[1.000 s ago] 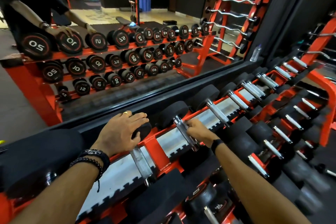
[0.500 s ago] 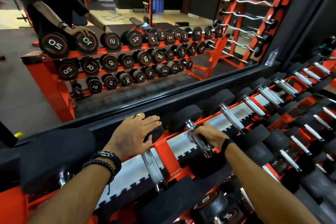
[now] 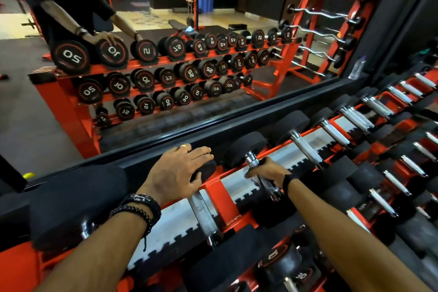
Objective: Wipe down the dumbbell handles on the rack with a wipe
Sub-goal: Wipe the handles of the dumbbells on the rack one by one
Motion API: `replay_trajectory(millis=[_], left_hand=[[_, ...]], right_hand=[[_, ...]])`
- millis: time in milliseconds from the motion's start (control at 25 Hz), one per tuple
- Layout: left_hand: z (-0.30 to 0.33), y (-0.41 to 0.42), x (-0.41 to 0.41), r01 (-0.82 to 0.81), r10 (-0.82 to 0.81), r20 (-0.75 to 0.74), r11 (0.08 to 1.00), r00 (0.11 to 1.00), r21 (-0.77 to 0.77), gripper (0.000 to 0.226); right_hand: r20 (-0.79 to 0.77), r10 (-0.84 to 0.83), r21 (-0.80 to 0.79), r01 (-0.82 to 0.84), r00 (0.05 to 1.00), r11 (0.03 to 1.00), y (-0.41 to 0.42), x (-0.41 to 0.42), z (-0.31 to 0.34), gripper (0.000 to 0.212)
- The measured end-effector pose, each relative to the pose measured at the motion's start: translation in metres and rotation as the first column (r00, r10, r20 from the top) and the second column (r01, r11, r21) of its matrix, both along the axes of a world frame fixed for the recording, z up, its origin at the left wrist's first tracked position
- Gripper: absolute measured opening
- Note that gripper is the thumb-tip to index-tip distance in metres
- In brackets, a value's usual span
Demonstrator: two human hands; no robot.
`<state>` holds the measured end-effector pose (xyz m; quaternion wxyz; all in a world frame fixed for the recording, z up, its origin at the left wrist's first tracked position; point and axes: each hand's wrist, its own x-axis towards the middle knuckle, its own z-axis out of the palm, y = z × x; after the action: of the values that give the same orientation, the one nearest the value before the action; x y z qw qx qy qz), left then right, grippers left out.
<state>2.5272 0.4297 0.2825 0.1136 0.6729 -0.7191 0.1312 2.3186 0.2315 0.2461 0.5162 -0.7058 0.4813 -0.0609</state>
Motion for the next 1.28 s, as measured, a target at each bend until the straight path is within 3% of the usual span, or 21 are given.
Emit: replay_trajectory(millis=[120, 200, 280, 520, 680, 840, 960, 1080, 1200, 1280], left_hand=[[-0.001, 0.000, 0.001, 0.009, -0.009, 0.002, 1.000, 1.000, -0.014, 0.052], [-0.002, 0.000, 0.001, 0.009, -0.009, -0.003, 1.000, 1.000, -0.015, 0.052], [-0.002, 0.000, 0.000, 0.001, -0.001, -0.008, 1.000, 1.000, -0.017, 0.052], [-0.003, 0.000, 0.002, 0.005, -0.005, -0.015, 1.000, 1.000, -0.009, 0.052], [-0.001, -0.001, 0.001, 0.019, -0.019, 0.003, 1.000, 1.000, -0.018, 0.052], [-0.001, 0.000, 0.001, 0.017, -0.016, 0.011, 1.000, 1.000, -0.024, 0.052], [-0.001, -0.001, 0.001, 0.020, -0.020, -0.002, 1.000, 1.000, -0.020, 0.051], [-0.003, -0.001, 0.002, 0.018, -0.018, 0.003, 1.000, 1.000, -0.020, 0.051], [-0.005, -0.002, 0.003, 0.018, -0.018, -0.003, 0.999, 1.000, -0.031, 0.052], [-0.006, -0.001, 0.003, 0.013, -0.013, -0.002, 1.000, 1.000, -0.025, 0.052]], right_hand=[[-0.345, 0.156, -0.162, -0.222, 0.926, 0.962, -0.005, -0.011, 0.002, 0.013], [-0.534, 0.173, -0.223, -0.335, 0.828, 0.915, -0.003, -0.023, 0.006, 0.024], [-0.621, 0.116, -0.362, -0.415, 0.775, 0.835, 0.002, -0.031, 0.006, 0.039], [-0.510, 0.141, -0.616, -0.475, 0.848, 0.628, 0.016, -0.025, 0.003, 0.059], [-0.400, 0.209, -0.803, -0.451, 0.892, 0.390, 0.021, -0.033, 0.003, 0.031], [-0.529, 0.316, -0.731, -0.612, 0.788, 0.303, 0.020, -0.033, -0.002, 0.015], [-0.547, 0.296, -0.706, -0.622, 0.783, 0.339, 0.023, -0.036, 0.009, 0.011], [-0.518, 0.292, -0.687, -0.594, 0.804, 0.417, 0.031, -0.047, 0.023, 0.026], [-0.649, 0.198, -0.654, -0.671, 0.735, 0.348, 0.040, -0.045, 0.027, 0.025], [-0.652, 0.132, -0.672, -0.650, 0.746, 0.355, 0.039, -0.037, 0.023, 0.014]])
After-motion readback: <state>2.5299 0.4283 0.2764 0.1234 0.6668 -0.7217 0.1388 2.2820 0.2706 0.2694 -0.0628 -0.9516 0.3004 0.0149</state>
